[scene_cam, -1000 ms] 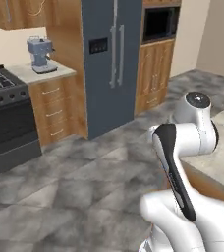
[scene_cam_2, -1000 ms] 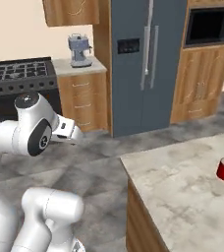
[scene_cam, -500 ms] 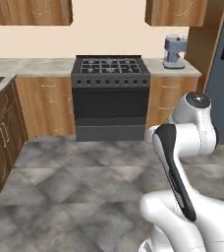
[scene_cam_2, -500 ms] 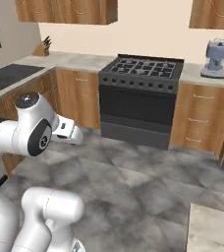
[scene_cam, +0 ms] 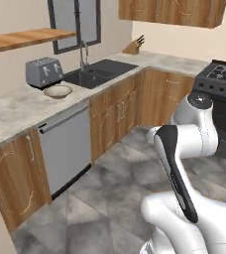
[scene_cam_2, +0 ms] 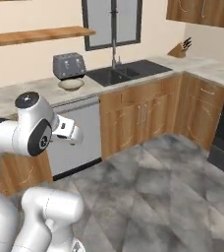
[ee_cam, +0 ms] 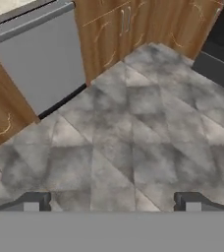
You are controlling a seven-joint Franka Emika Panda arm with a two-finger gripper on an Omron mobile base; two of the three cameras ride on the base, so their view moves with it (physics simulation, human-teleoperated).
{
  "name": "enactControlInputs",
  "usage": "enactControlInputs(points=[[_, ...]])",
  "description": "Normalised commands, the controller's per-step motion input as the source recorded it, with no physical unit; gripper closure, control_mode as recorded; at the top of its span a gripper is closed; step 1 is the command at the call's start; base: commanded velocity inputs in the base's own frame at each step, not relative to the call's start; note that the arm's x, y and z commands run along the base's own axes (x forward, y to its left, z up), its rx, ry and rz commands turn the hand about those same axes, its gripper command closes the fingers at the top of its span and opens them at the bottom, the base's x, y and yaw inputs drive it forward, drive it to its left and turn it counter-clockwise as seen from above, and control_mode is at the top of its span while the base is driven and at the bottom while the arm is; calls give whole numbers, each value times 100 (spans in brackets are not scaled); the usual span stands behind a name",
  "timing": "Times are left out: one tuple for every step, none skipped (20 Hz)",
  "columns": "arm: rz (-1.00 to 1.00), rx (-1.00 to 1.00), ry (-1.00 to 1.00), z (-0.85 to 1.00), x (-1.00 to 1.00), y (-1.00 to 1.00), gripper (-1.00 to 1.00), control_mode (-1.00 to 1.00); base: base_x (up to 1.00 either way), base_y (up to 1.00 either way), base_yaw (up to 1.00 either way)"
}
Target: Clear the mugs and bowl far away from the sink.
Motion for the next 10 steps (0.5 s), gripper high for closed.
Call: enactControlInputs(points=[[0, 0, 0, 0, 0, 0, -100, 100, 0, 0, 100], [0, 0, 0, 0, 0, 0, -100, 100, 0, 0, 100], [0, 0, 0, 0, 0, 0, -100, 100, 0, 0, 100], [0, 0, 0, 0, 0, 0, -100, 100, 0, 0, 100], [0, 0, 0, 0, 0, 0, -100, 100, 0, 0, 100], [0, 0, 0, 0, 0, 0, -100, 100, 0, 0, 100], [0, 0, 0, 0, 0, 0, -100, 100, 3, 0, 98], [0, 0, 0, 0, 0, 0, -100, 100, 39, -49, 55], [0, 0, 0, 0, 0, 0, -100, 100, 9, -100, 18], [0, 0, 0, 0, 0, 0, -100, 100, 17, -100, 0]])
